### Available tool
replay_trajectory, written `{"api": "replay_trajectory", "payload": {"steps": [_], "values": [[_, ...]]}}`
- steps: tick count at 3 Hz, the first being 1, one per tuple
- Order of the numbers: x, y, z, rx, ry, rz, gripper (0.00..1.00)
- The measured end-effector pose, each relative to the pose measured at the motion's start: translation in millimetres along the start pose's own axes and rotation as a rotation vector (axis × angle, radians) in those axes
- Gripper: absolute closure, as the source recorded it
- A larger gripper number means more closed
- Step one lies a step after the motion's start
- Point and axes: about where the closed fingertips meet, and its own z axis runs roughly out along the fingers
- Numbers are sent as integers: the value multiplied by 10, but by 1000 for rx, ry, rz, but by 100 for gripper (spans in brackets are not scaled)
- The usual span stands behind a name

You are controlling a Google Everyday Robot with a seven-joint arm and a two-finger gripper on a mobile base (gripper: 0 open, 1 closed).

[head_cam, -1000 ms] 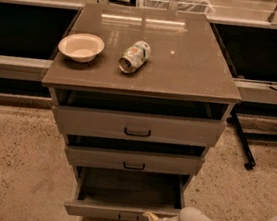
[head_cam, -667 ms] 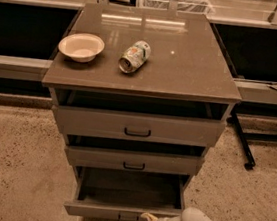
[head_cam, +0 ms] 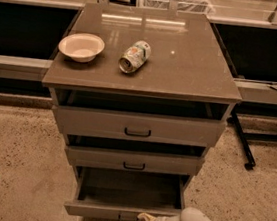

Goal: Close bottom drawer

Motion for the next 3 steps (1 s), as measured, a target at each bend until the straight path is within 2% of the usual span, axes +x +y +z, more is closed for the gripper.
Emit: {"api": "replay_trajectory", "payload": {"steps": [1, 2, 3], "values": [[92, -59, 91, -22, 18, 13, 98], [266, -146, 192, -35, 32, 45, 98], [503, -360, 283, 1, 51, 85, 84]]}}
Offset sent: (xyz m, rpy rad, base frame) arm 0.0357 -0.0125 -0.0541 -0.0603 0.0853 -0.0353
